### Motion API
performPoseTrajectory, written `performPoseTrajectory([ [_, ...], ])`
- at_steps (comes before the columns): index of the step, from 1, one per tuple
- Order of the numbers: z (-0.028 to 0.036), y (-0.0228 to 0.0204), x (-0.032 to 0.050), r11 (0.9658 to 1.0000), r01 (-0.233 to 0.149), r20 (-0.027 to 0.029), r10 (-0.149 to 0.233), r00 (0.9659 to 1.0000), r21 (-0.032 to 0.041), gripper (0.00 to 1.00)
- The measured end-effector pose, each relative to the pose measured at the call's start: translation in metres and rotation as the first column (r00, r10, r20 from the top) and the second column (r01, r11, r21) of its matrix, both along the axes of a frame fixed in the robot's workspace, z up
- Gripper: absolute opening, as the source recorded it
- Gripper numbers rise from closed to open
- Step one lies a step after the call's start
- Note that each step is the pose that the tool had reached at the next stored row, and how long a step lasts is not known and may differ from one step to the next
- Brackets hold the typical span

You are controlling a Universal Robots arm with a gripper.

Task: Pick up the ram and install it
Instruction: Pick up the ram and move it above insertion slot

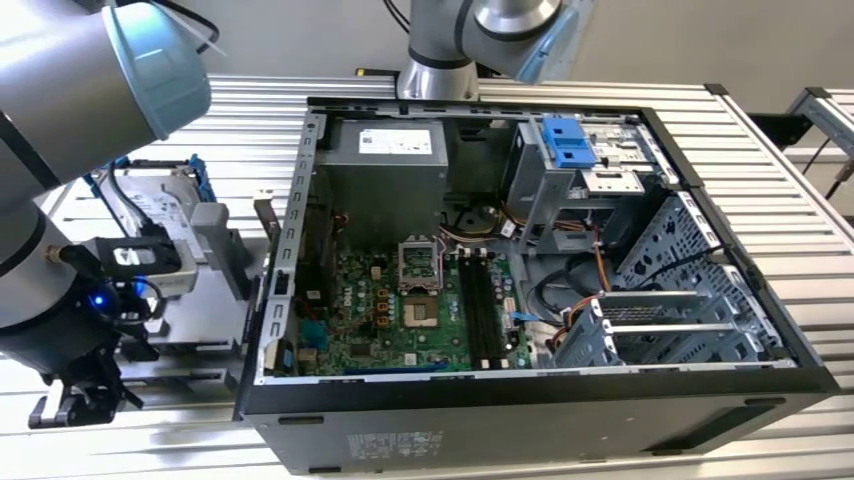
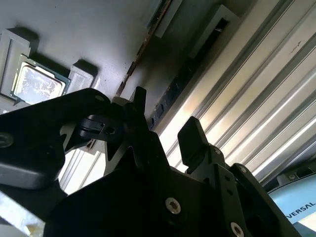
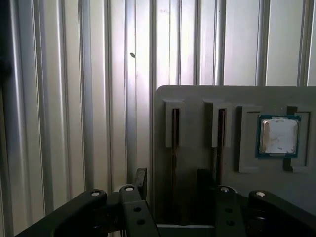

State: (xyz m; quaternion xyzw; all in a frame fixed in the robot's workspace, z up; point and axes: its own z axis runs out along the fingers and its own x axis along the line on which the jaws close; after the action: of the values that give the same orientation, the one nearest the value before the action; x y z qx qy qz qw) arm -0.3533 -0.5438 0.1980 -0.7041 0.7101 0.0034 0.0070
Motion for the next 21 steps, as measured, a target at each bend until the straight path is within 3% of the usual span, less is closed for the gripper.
performPoseTrajectory([
  [5, -0.0003, 0.0003, -0.0004, 1.0000, 0.000, -0.0007, 0.000, 1.0000, -0.0002, 1.00],
  [6, -0.0004, 0.0003, -0.0003, 1.0000, 0.000, -0.0050, 0.000, 1.0000, -0.0001, 1.00],
  [8, -0.0008, 0.0003, -0.0004, 1.0000, 0.000, -0.0197, 0.000, 0.9998, 0.0004, 1.00],
  [9, -0.0009, 0.0004, -0.0005, 1.0000, 0.000, -0.0219, 0.000, 0.9998, 0.0005, 1.00],
  [11, -0.0012, 0.0003, -0.0005, 1.0000, 0.000, -0.0216, 0.000, 0.9998, 0.0004, 1.00],
  [16, -0.0027, 0.0003, -0.0003, 1.0000, -0.001, -0.0099, 0.001, 1.0000, 0.0005, 1.00],
  [21, -0.0030, 0.0003, -0.0003, 1.0000, -0.001, -0.0097, 0.001, 1.0000, 0.0006, 1.00],
])
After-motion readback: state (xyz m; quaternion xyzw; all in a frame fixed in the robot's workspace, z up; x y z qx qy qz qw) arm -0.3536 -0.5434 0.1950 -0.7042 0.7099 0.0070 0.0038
